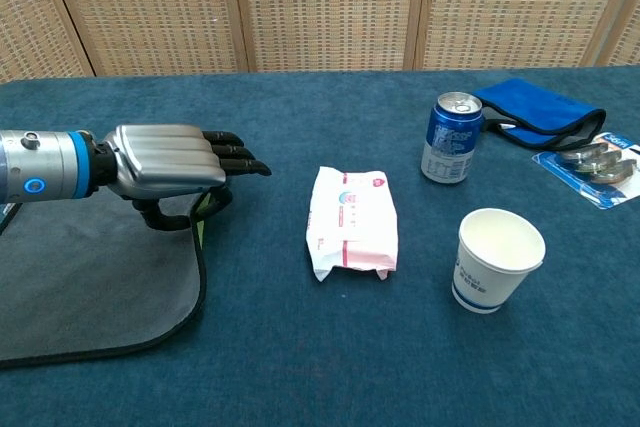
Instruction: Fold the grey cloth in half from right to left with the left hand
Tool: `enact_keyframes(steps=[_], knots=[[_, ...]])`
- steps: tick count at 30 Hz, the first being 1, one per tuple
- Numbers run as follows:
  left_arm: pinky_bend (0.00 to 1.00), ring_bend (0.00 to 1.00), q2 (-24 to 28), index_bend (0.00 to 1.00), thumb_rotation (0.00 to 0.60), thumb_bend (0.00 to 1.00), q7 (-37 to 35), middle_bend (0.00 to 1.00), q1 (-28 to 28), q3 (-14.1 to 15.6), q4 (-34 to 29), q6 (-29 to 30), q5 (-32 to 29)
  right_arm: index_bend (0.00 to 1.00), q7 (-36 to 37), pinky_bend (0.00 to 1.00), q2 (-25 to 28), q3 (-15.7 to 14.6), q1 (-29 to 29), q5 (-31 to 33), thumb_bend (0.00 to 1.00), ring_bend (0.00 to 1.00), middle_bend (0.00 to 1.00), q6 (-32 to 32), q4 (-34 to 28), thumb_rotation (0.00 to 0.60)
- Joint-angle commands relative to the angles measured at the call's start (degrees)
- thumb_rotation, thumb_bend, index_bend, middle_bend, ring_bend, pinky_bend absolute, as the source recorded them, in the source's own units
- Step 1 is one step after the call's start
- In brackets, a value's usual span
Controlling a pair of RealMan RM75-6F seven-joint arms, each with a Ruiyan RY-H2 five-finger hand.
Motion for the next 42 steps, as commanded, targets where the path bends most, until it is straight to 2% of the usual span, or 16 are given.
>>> enact_keyframes(steps=[1, 9, 16, 28, 42], knots=[[0.0, 0.0, 2.5, 0.64, 0.6, 0.55, -1.6, 0.0, 1.7, 1.6, -1.2, 3.3, 2.1, 0.0, -0.1, 0.0, 0.0, -0.1, -0.1, -0.1, 0.0, 0.0, 0.0, 0.2, -0.1, 0.6], [0.0, 0.0, 7.1, 0.64, 0.6, 0.55, -6.2, 0.0, 6.1, 6.3, -0.2, 10.3, 7.1, 0.0, -0.5, 0.0, -0.1, -0.3, -0.1, -0.5, 0.0, 0.0, 0.0, 0.1, -0.2, 0.6], [0.0, 0.0, 7.5, 0.64, 0.6, 0.55, -10.8, 0.0, 10.5, 9.7, 6.7, 14.0, 9.2, 0.0, -1.0, 0.0, -0.3, -0.6, -0.1, -1.0, 0.0, 0.0, 0.0, 0.3, -0.5, 0.6], [0.0, 0.0, 3.9, 0.64, 0.6, 0.55, -18.9, 0.0, 14.5, 11.4, 17.9, 16.2, 10.4, 0.0, -2.0, 0.0, -0.7, -0.9, 0.0, -1.4, 0.0, 0.0, 0.0, 0.3, -0.7, 0.6], [0.0, 0.0, 3.4, 0.64, 0.6, 0.55, -20.8, 0.0, 16.3, 12.1, 23.2, 16.7, 11.5, 0.0, -2.2, 0.0, -0.8, -0.9, 0.0, -1.4, 0.0, 0.0, 0.0, 0.1, -0.6, 0.6]])
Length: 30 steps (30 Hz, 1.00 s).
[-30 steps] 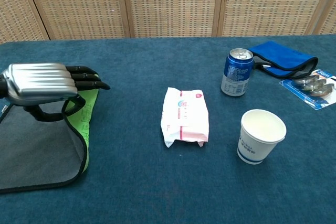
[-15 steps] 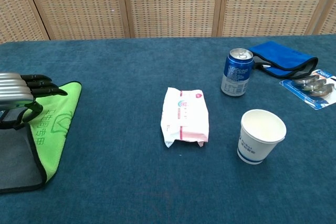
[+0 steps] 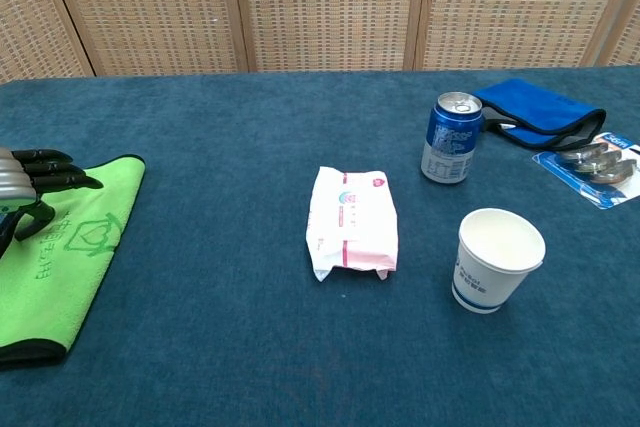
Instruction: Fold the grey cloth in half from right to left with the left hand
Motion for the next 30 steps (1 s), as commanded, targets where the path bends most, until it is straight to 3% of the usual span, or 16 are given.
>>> enact_keyframes(steps=[1, 30], knots=[[0.0, 0.0, -0.2, 0.64, 0.6, 0.55, 0.0, 0.0, 0.4, 0.1, 1.1, -0.1, 0.1, 0.0, 0.0, 0.0, 0.0, 0.0, 0.0, 0.0, 0.0, 0.0, 0.0, 0.0, 0.0, 0.6], [0.0, 0.0, -1.6, 0.62, 0.6, 0.55, -2.4, 0.0, 1.9, -0.4, 5.8, -0.5, 0.2, 0.0, -0.3, 0.0, 0.0, -0.2, 0.1, -0.2, 0.0, 0.0, 0.0, -0.3, -0.1, 0.6]])
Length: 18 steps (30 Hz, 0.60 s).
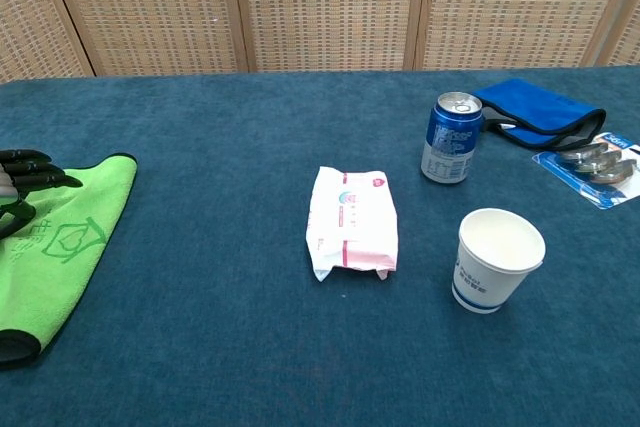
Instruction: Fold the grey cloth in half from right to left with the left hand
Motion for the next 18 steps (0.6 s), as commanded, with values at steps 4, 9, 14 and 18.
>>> enact_keyframes(steps=[4, 9, 14, 18], knots=[[0.0, 0.0, 0.1, 0.22, 0.6, 0.54, 0.4, 0.0, 0.2, -0.1, 0.3, 0.0, 0.0, 0.0, 0.0, 0.0, 0.0, -0.1, 0.0, -0.1, 0.0, 0.0, 0.0, 0.1, 0.0, 0.6], [0.0, 0.0, 0.9, 0.0, 0.6, 0.32, -0.6, 0.0, 0.6, 0.0, -0.4, 0.2, -0.1, 0.0, 0.0, 0.0, 0.0, -0.1, -0.1, -0.3, 0.0, 0.0, 0.0, 0.1, -0.1, 0.6], [0.0, 0.0, 3.5, 0.0, 0.6, 0.27, -4.2, 0.0, 1.5, 0.5, -2.8, 3.5, 0.6, 0.0, 0.1, 0.0, 0.1, -0.3, -0.1, -0.7, 0.0, 0.0, 0.0, 0.2, -0.2, 0.6], [0.0, 0.0, 5.6, 0.0, 0.6, 0.27, -7.6, 0.0, 2.6, 0.8, -4.7, 8.8, 2.0, 0.0, 0.3, 0.0, 0.2, -0.5, -0.1, -1.1, 0.0, 0.0, 0.0, 0.3, -0.2, 0.6]])
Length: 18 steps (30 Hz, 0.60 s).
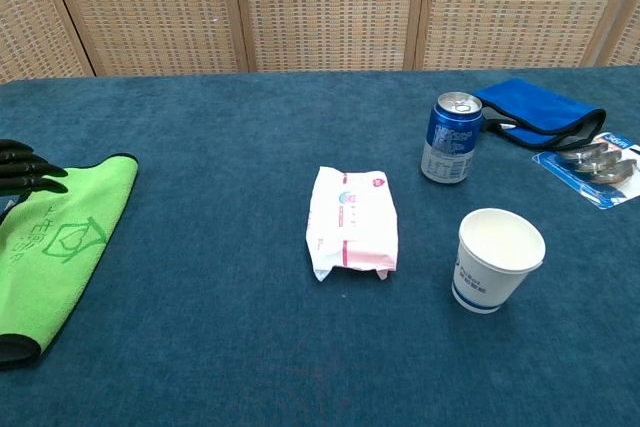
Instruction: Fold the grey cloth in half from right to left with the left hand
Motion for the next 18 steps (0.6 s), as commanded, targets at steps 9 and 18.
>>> enact_keyframes(steps=[9, 18], knots=[[0.0, 0.0, 4.9, 0.34, 0.6, 0.27, -7.3, 0.0, 4.2, 3.1, -8.5, 9.8, 4.1, 0.0, 0.5, 0.0, 0.2, -0.4, -0.1, -0.8, 0.0, 0.0, 0.0, 0.1, -0.1, 0.6], [0.0, 0.0, 2.5, 0.47, 0.6, 0.27, -8.7, 0.0, 8.5, 3.3, -8.2, 11.1, 2.9, 0.0, 1.1, 0.0, 0.4, -0.6, -0.2, -1.1, 0.0, 0.0, 0.0, 0.2, -0.1, 0.6]])
